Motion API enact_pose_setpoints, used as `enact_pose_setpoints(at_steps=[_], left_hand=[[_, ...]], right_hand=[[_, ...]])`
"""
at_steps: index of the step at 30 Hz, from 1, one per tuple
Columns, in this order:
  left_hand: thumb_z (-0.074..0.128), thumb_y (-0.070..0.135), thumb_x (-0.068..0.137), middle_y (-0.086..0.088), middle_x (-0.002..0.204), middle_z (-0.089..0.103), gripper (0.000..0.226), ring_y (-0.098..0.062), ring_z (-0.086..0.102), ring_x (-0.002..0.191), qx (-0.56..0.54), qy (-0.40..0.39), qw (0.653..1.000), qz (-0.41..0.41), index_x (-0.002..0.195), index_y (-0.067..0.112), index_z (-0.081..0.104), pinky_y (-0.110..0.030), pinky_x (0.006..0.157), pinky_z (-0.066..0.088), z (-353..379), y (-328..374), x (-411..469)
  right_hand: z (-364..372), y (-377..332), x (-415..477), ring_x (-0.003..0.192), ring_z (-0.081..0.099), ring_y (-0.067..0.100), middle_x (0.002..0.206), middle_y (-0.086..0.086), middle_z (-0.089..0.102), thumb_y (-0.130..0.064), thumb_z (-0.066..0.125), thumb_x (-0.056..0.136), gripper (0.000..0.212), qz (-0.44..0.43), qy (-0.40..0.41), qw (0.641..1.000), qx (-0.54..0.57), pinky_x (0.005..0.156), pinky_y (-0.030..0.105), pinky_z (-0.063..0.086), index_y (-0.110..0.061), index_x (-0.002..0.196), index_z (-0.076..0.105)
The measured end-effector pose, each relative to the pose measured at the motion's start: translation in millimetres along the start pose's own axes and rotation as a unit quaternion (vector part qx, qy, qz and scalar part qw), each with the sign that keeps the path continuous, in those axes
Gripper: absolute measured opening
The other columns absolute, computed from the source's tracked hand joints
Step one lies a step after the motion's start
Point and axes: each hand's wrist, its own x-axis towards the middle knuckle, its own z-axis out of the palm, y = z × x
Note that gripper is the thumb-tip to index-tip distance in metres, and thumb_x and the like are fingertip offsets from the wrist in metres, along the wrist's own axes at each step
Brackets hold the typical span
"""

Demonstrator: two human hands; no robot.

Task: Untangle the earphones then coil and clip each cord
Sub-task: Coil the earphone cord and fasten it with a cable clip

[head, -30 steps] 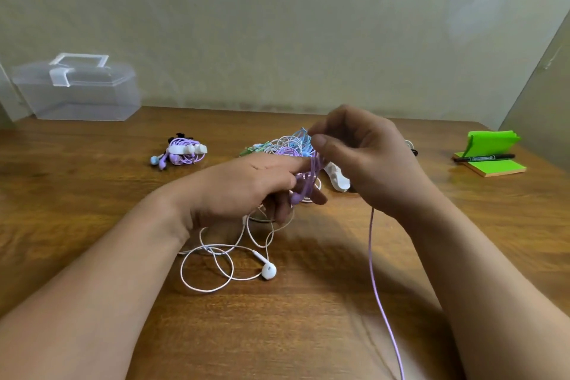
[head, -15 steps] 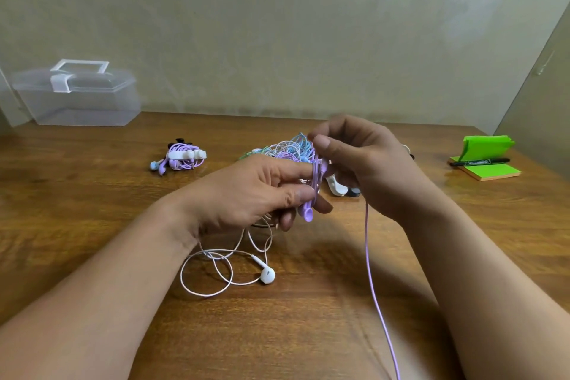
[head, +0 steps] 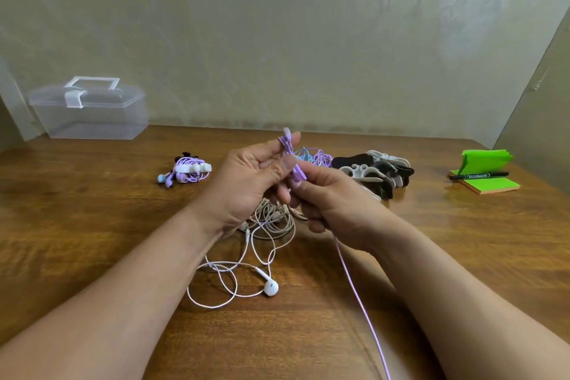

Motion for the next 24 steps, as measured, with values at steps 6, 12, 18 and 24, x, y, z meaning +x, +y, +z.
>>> enact_pose_setpoints(at_steps=[6,12,18,24], left_hand=[[0.067,0.019,0.099,0.001,0.095,0.08,0.043,-0.012,0.053,0.051,0.161,0.091,0.982,0.041,0.139,0.034,0.06,-0.02,0.058,0.05,-11,-6,3],[0.064,0.026,0.102,0.013,0.08,0.073,0.033,-0.001,0.052,0.056,0.322,0.016,0.946,0.023,0.131,0.042,0.069,-0.031,0.063,0.048,-22,-9,-1],[0.056,0.023,0.106,0.006,0.069,0.058,0.03,-0.019,0.044,0.063,0.235,-0.082,0.968,-0.014,0.12,0.044,0.072,-0.034,0.062,0.035,-10,-3,-6],[0.06,0.027,0.104,0.009,0.113,0.077,0.027,-0.011,0.07,0.108,0.241,-0.156,0.957,-0.031,0.128,0.033,0.07,-0.035,0.099,0.052,-12,3,-11]], right_hand=[[-3,-4,-7,0.049,0.034,0.008,0.071,0.002,0.055,-0.017,0.052,0.109,0.027,0.086,-0.021,0.996,-0.027,0.042,0.019,0.034,0.004,0.121,0.066],[-16,-18,-15,0.051,0.041,0.006,0.065,-0.006,0.058,-0.032,0.067,0.102,0.02,-0.043,0.091,0.965,-0.242,0.051,0.024,0.033,-0.018,0.097,0.079],[-28,-21,-17,0.06,0.056,0.005,0.076,0.004,0.074,-0.027,0.08,0.092,0.013,-0.145,0.204,0.936,-0.245,0.055,0.018,0.041,-0.016,0.087,0.075],[-29,-21,-18,0.077,0.071,0.006,0.083,-0.005,0.078,-0.019,0.08,0.092,0.005,-0.18,0.179,0.936,-0.245,0.068,0.021,0.053,-0.019,0.089,0.076]])
